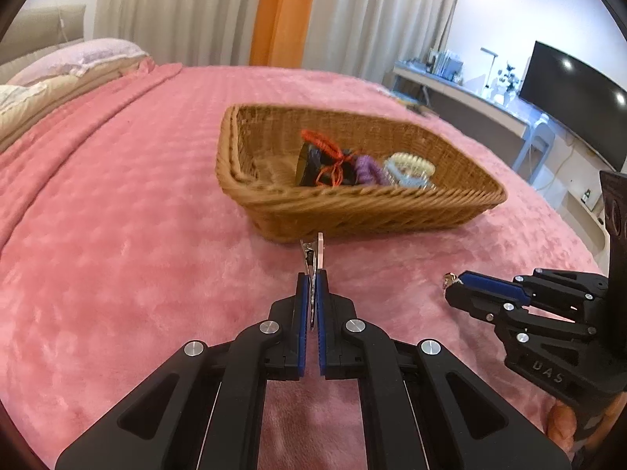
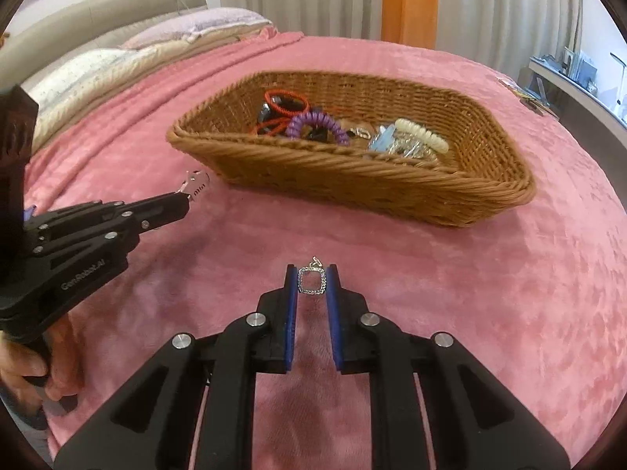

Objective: Organize jewelry
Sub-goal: 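Carry the star clip and silver charm into the basket and release both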

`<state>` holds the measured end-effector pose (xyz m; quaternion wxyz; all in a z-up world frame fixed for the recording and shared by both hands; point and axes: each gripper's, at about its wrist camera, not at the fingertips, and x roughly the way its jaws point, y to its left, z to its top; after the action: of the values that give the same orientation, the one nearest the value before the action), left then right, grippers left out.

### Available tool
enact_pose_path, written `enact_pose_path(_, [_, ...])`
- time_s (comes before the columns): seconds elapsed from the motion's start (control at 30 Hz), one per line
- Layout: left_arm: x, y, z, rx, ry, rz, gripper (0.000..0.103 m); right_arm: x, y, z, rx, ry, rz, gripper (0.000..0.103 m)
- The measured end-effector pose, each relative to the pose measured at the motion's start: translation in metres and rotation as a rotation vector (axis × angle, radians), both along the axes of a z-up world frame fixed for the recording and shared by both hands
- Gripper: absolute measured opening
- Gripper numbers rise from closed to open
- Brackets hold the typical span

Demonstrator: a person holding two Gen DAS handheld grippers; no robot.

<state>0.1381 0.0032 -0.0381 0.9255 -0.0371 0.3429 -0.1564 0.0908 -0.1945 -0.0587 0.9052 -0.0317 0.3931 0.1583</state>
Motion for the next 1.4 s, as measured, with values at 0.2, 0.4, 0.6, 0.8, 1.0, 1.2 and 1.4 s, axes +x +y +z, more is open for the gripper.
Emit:
enact_pose_path(0.2, [-0.018, 0.001, 0.028, -0.063, -0.079, -0.04, 0.002, -0.019, -0.018, 0.04, 0.071, -0.066, 0.008, 0.012])
enact_pose_path(0.4, [-0.023, -0.012, 0.087, -0.026, -0.163, -0.05, 0.002, -0.02, -0.033, 0.102, 0.089, -0.174, 0.004, 0.012])
enact_pose_path(0.6, [0.01, -0.036, 0.128, 0.015, -0.207, -0.046, 0.002, 0.027, -0.034, 0.141, 0.078, -0.24, -0.016, 0.012])
enact_pose_path(0.8, [0.08, -0.05, 0.103, -0.012, -0.13, -0.04, 0.002, 0.109, -0.04, 0.12, 0.118, -0.133, -0.065, 0.012])
enact_pose_path(1.0, [0.129, -0.046, 0.063, -0.069, -0.02, -0.032, 0.002, 0.173, -0.046, 0.076, 0.153, 0.034, -0.098, 0.012])
enact_pose_path(1.2, [0.141, -0.046, 0.041, -0.054, 0.01, -0.019, 0.002, 0.201, -0.044, 0.043, 0.148, 0.131, -0.11, 0.013])
enact_pose_path(1.4, [0.134, -0.044, 0.043, -0.065, 0.011, -0.034, 0.022, 0.195, -0.05, 0.047, 0.155, 0.118, -0.117, 0.027])
